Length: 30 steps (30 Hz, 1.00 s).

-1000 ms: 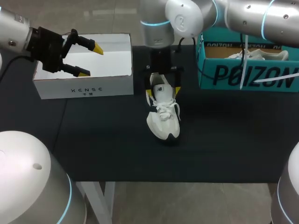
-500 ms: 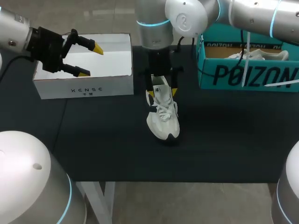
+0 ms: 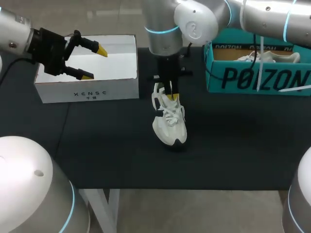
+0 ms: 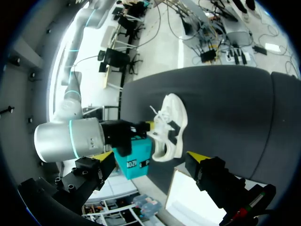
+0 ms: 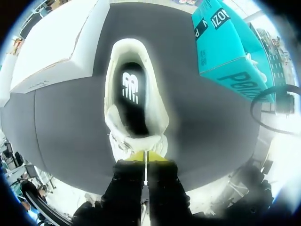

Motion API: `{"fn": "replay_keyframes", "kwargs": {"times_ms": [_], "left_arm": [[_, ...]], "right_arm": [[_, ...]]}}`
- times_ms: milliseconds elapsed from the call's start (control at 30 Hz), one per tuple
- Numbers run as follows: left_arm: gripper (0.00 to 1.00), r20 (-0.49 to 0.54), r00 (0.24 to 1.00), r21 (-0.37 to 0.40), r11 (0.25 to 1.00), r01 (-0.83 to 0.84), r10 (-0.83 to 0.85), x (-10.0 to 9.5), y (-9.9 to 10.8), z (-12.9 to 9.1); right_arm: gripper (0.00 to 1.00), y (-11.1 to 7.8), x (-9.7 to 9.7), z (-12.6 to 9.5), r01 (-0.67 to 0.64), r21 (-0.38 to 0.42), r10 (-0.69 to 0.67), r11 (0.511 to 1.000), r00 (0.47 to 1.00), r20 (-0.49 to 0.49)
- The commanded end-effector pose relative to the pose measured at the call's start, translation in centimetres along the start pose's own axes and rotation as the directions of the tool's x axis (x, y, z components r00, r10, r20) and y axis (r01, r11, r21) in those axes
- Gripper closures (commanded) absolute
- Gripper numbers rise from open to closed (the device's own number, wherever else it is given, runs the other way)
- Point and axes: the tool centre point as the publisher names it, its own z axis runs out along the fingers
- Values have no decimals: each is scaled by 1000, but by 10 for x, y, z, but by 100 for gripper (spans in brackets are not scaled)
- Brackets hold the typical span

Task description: Take the shoe out of the shoebox, open the shoe tongue, remove and reinsert the insole, then place the shoe into the shoebox

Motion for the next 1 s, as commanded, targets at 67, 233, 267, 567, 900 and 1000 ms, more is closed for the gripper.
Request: {"fn": "replay_keyframes", "kwargs": {"times_ms": [67,233,267,567,900,1000], "left_arm": [[0,-4,1000,0,1000,0,0,0,0,0],[0,-4,1000,0,1000,0,0,0,0,0],[0,-4,1000,0,1000,0,0,0,0,0],[0,-4,1000,0,1000,0,0,0,0,0],[0,-4,1000,0,1000,0,0,0,0,0],[0,-4,1000,0,1000,0,0,0,0,0]], "right_arm": [[100,16,0,15,10,7,-10,1000,1000,-4],[100,27,2,24,29,27,-30,999,999,21],[100,28,3,25,30,28,-31,999,999,21],[100,28,5,11,59,-21,-59,998,998,-7],[100,48,36,-44,862,-363,-926,353,378,-3],[100,45,41,-52,964,-265,-998,-24,-9,58]]}}
